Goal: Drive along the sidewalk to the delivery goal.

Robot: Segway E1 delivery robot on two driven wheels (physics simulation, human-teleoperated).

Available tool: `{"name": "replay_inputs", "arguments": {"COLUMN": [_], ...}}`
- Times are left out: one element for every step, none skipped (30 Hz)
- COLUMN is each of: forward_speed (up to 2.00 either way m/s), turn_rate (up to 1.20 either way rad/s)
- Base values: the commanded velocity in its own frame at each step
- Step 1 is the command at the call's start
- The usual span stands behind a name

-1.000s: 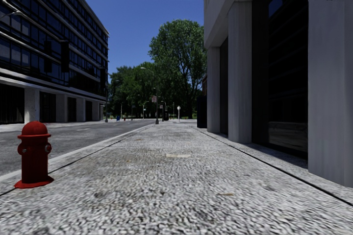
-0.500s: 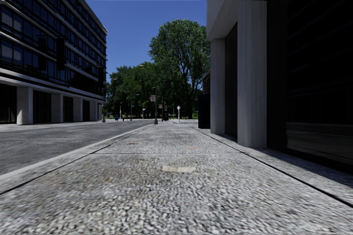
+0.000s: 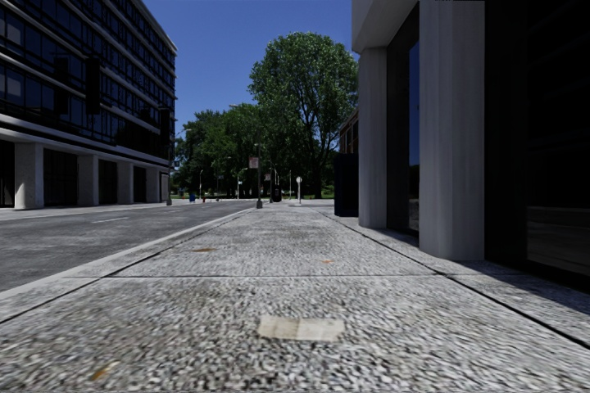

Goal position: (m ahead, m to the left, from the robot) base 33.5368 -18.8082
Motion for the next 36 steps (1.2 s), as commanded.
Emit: {"name": "replay_inputs", "arguments": {"forward_speed": [2.0,2.0,2.0,2.0,2.0,2.0,2.0,2.0,2.0,2.0,2.0,2.0,2.0,2.0,2.0,2.0,2.0,2.0,2.0,2.0,2.0,2.0,2.0,2.0,2.0,2.0,2.0,2.0,2.0,2.0,2.0,2.0,2.0,2.0,2.0,2.0], "turn_rate": [0.16,0.16,0.16,0.16,0.16,0.16,0.16,0.16,0.14,0.08,0.03,0.08,0.08,0.16,0.19,0.19,0.19,0.2,0.2,0.12,0.08,0.08,0.07,0.07,0.04,0.0,0.0,0.0,0.0,0.0,0.0,0.0,0.0,0.0,0.0,0.0]}}
